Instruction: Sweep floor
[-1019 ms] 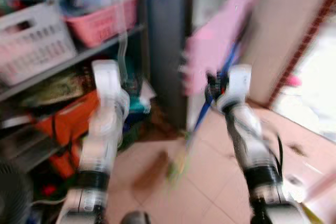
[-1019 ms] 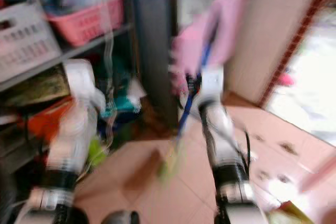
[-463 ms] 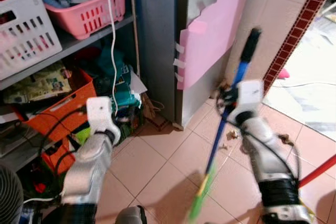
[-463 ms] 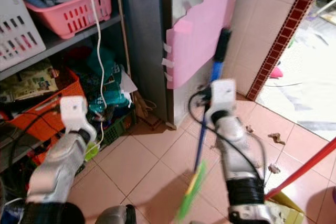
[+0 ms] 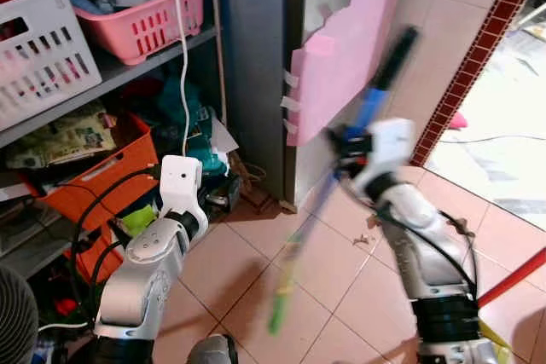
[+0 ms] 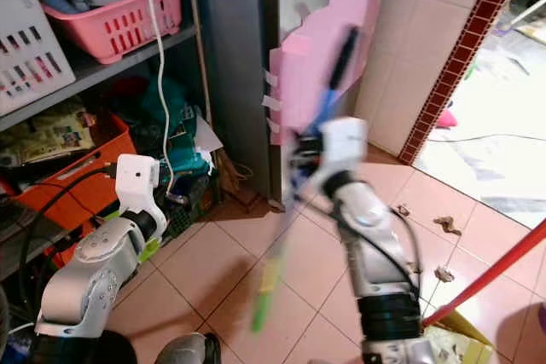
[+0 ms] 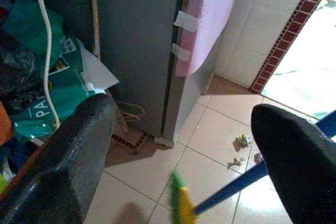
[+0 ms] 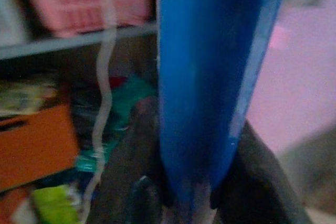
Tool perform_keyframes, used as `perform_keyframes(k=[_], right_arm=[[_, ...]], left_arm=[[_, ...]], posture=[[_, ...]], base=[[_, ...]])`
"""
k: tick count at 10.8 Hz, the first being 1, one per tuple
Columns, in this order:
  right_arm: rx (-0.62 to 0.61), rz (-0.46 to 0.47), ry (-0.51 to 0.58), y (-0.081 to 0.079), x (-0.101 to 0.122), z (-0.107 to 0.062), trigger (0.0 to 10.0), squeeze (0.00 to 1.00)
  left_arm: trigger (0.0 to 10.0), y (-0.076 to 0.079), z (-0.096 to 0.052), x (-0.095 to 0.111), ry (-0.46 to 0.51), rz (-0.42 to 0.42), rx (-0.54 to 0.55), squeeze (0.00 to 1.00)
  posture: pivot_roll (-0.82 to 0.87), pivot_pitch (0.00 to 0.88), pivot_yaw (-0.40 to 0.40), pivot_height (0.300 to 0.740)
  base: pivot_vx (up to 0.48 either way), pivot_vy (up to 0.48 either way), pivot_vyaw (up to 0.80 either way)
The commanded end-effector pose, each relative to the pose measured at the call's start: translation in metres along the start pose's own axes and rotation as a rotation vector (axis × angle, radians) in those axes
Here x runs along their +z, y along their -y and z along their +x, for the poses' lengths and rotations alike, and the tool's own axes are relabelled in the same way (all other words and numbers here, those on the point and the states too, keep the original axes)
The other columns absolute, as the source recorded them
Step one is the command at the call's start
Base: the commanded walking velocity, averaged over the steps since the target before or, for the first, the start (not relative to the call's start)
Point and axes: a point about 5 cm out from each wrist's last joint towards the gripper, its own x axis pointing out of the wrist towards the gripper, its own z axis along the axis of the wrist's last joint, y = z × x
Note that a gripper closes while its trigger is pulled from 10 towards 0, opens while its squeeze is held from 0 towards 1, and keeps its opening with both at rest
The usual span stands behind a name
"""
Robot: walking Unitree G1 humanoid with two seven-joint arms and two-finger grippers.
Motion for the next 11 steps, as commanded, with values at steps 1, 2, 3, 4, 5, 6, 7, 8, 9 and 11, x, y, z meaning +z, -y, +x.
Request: perform_keyframes(k=[1,2,3,4,5,6,7,8,9,11], right_arm=[[0.078,-0.027,0.064,-0.009,0.016,0.001,10.0,0.0],[0.114,-0.054,0.091,-0.014,0.017,-0.001,10.0,0.0],[0.189,-0.076,0.092,-0.022,0.014,-0.005,10.0,0.0],[0.202,-0.063,0.09,-0.023,0.014,-0.007,10.0,0.0],[0.21,-0.134,0.087,-0.024,0.011,-0.01,10.0,0.0],[0.111,-0.19,0.083,-0.013,0.006,-0.013,10.0,0.0],[-0.039,-0.149,0.07,0.002,0.004,-0.017,10.0,0.0],[-0.136,-0.075,0.031,0.012,-0.003,-0.02,10.0,0.0],[-0.174,-0.08,0.007,0.016,-0.008,-0.022,10.0,0.0],[-0.227,-0.05,-0.016,0.017,-0.013,-0.022,10.0,0.0]], left_arm=[[10.0,0.002,-0.003,0.0,-0.004,-0.009,0.0,0.0],[10.0,0.007,-0.004,-0.007,-0.026,-0.023,-0.007,0.0],[10.0,0.015,-0.004,-0.012,-0.04,-0.039,-0.022,0.0],[10.0,0.017,-0.003,-0.012,-0.035,-0.039,-0.027,0.0],[10.0,0.017,-0.002,-0.011,-0.026,-0.048,-0.026,0.0],[10.0,0.013,0.0,-0.011,-0.025,-0.05,0.0,0.0],[10.0,0.01,-0.001,-0.015,-0.041,-0.059,0.011,0.0],[10.0,0.008,-0.003,-0.017,-0.049,-0.081,0.014,0.0],[10.0,0.008,-0.003,-0.018,-0.05,-0.096,0.012,0.0],[10.0,0.017,0.001,-0.011,-0.034,-0.153,-0.063,0.0]], posture=[[-0.06,0.0,0.05,0.74],[-0.07,0.0,0.054,0.74],[-0.07,0.0,0.05,0.74],[-0.07,0.0,0.049,0.74],[-0.08,0.0,0.046,0.74],[-0.08,0.0,0.043,0.74],[-0.08,0.0,0.042,0.74],[-0.08,0.0,0.044,0.74],[-0.08,0.0,0.045,0.74],[-0.09,0.0,0.052,0.74]], base=[[0.0,0.0,0.0],[0.0,0.0,0.0],[0.0,0.0,0.0],[0.0,0.0,0.0],[0.0,0.0,0.0],[0.0,0.0,0.0],[0.0,0.0,0.0],[0.0,0.0,0.0],[0.0,0.0,-0.52],[0.0,0.0,-0.8]])
